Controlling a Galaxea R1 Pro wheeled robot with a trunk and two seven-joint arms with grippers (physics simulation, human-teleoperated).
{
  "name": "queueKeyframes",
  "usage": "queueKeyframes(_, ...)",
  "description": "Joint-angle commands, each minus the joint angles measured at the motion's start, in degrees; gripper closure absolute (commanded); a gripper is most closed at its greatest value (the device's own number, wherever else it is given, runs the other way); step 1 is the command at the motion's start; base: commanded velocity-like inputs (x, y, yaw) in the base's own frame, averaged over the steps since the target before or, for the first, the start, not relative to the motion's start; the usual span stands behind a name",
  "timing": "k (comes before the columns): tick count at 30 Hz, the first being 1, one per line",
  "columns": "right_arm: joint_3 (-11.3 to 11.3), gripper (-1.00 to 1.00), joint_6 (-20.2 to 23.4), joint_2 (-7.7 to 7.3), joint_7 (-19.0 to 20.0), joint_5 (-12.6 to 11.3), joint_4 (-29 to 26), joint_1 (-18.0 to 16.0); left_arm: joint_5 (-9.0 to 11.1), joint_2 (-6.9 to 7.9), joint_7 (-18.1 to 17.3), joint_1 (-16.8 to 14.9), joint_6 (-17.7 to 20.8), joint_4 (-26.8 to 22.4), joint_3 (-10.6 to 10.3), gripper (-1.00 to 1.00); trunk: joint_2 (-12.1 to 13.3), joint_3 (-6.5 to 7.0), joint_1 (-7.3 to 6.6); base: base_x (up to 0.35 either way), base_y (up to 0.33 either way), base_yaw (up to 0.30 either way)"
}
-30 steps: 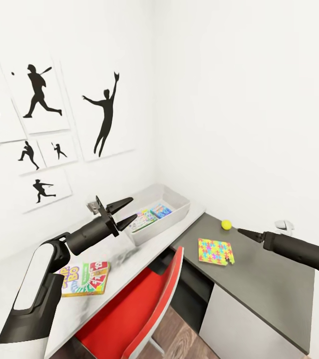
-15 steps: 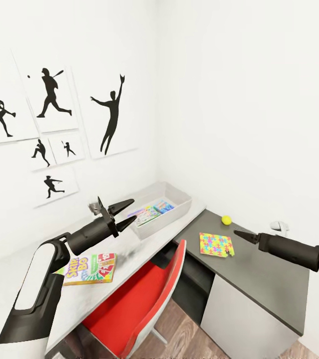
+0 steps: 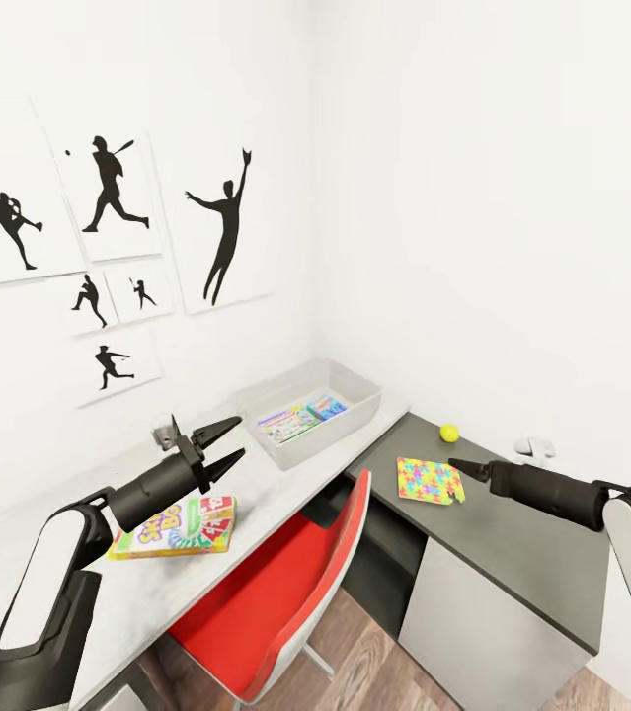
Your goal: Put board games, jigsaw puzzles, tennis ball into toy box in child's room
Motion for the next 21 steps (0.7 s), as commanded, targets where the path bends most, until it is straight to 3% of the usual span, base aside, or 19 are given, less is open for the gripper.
queueKeyframes(1, 0.27, -1.0, 0.25, 0.35, 0.04, 0.41, -0.01, -0.26, -0.31, 0.19, -0.49, 0.93, 0.26, -0.01, 1.16, -1.0, -0.09, -0.1, 0.02, -0.012, 0.007, 0.089)
queueKeyframes(7, 1.1, -1.0, 0.25, 1.17, -1.11, 0.45, 0.01, -0.72, -0.72, 0.67, -2.22, 4.52, 0.28, -0.06, 4.59, -1.0, -0.09, -0.1, 0.02, -0.008, 0.005, 0.155)
queueKeyframes(10, 1.21, -1.0, 0.25, 1.28, -1.28, 0.47, 0.01, -0.8, -0.78, 0.73, -2.57, 5.38, 0.29, -0.07, 5.12, -1.0, -0.09, -0.1, 0.02, -0.004, 0.003, 0.218)
queueKeyframes(21, 1.57, -1.0, 0.25, 1.52, -1.84, 0.54, 0.02, -1.18, -1.3, 0.95, -3.82, 13.2, 0.1, 0.03, 7.97, -1.0, -0.09, -0.1, 0.02, -0.002, 0.001, 0.262)
